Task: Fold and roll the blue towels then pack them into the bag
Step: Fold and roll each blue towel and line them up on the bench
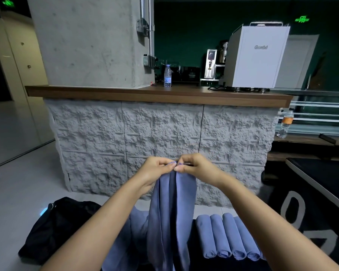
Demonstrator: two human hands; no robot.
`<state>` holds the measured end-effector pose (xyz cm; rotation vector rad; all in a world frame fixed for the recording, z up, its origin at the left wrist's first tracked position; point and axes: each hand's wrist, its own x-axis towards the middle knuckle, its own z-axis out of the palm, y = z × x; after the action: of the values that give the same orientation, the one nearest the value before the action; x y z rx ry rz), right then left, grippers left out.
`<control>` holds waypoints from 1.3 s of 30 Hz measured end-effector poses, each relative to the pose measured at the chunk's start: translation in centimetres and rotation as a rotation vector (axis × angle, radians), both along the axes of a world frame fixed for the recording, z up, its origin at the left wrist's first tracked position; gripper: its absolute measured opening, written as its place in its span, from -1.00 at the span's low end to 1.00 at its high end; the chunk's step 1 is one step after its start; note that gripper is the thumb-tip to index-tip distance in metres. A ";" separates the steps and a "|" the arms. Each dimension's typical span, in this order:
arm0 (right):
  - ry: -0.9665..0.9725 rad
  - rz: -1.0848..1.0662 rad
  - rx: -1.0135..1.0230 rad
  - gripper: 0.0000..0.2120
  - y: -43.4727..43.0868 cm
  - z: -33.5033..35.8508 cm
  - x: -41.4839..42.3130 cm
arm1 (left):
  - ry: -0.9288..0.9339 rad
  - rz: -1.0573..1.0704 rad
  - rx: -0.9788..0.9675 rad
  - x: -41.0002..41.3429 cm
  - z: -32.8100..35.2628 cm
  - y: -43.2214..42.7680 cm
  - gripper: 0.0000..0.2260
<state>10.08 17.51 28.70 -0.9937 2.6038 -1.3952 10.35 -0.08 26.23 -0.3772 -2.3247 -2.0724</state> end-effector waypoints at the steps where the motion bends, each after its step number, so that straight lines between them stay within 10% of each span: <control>1: 0.022 -0.018 0.028 -0.76 -0.1 -0.1 -0.1 | 0.007 -0.004 0.019 0.1 0.0 -0.1 -0.92; 13: 0.165 -0.286 -0.134 -0.76 2.7 -0.1 -0.7 | 0.037 0.336 -0.606 -1.1 -8.5 -5.2 -0.64; 28: 0.116 -0.589 -0.137 -0.72 7.6 -2.1 -2.4 | -0.256 0.247 0.464 -2.2 -1.1 -7.8 -0.91; 39: -0.028 -0.058 -0.166 -0.80 0.0 2.4 0.5 | -0.212 0.150 0.337 -1.3 2.3 -0.7 -0.93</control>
<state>10.55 17.52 31.12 -0.9143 2.5501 -1.6500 9.08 -0.82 28.54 0.0231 -1.9651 -2.4674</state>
